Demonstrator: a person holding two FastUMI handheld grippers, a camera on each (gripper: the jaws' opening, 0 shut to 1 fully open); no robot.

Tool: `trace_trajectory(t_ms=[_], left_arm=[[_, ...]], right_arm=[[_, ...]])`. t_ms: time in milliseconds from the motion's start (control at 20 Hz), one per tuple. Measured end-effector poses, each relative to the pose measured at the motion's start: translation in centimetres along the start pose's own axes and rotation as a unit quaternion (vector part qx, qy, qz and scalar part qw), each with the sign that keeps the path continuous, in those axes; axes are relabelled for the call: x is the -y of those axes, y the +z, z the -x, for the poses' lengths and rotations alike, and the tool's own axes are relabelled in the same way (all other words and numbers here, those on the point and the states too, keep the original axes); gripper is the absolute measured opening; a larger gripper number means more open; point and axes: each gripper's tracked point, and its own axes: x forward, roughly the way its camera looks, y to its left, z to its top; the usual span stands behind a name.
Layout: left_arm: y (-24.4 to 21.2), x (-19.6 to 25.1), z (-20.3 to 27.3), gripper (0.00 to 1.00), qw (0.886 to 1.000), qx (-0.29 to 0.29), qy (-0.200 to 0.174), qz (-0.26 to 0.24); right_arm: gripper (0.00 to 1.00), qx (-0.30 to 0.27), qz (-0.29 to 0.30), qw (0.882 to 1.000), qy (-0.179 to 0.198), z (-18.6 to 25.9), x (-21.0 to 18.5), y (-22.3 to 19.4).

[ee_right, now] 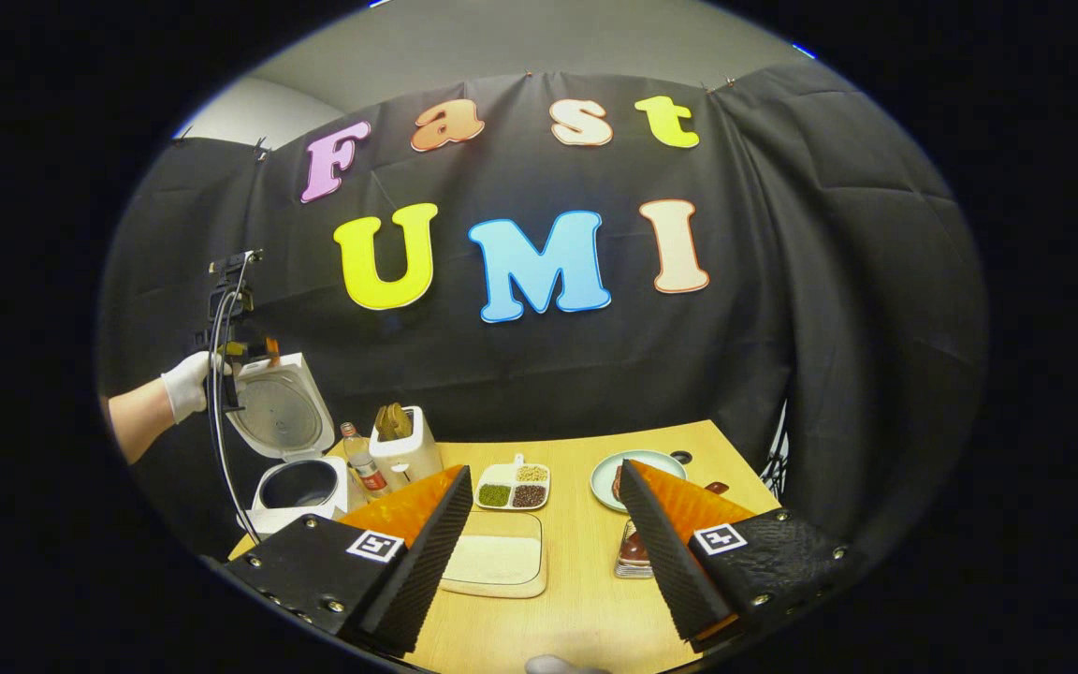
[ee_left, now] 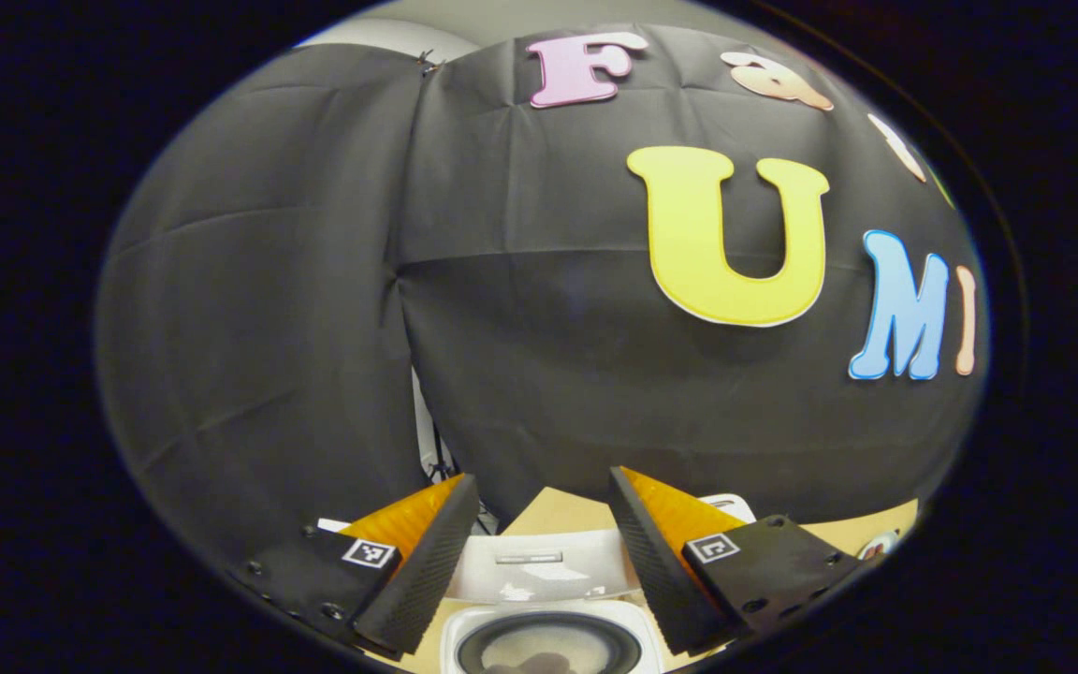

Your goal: Close the left gripper, press the button to open the rice cooker; take a wooden spoon from the chopstick holder with the right hand, scoop a spoonful of rice and pour it into the rice cooker, then put the wooden spoon back into the chopstick holder.

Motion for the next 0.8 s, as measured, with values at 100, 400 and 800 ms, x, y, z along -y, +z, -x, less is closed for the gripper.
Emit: trace_trajectory(t_ms=[100, 400, 800], left_arm=[[-0.4, 0.2, 0.6, 0.96, 1.000, -0.005, -0.002, -0.002], [-3.5, 0.4, 5.5, 0.98, 1.000, -0.025, -0.001, 0.000], [-12.6, 1.3, 11.2, 0.99, 0.994, -0.108, -0.015, 0.012]], right_arm=[[0.97, 0.003, -0.005, 1.000, 0.013, 0.1, -0.5, 0.1], [0.97, -0.009, -0.018, 0.999, 0.044, 0.5, 0.0, -0.8], [0.97, -0.033, -0.029, 0.995, 0.091, 1.3, 0.7, -2.4]])
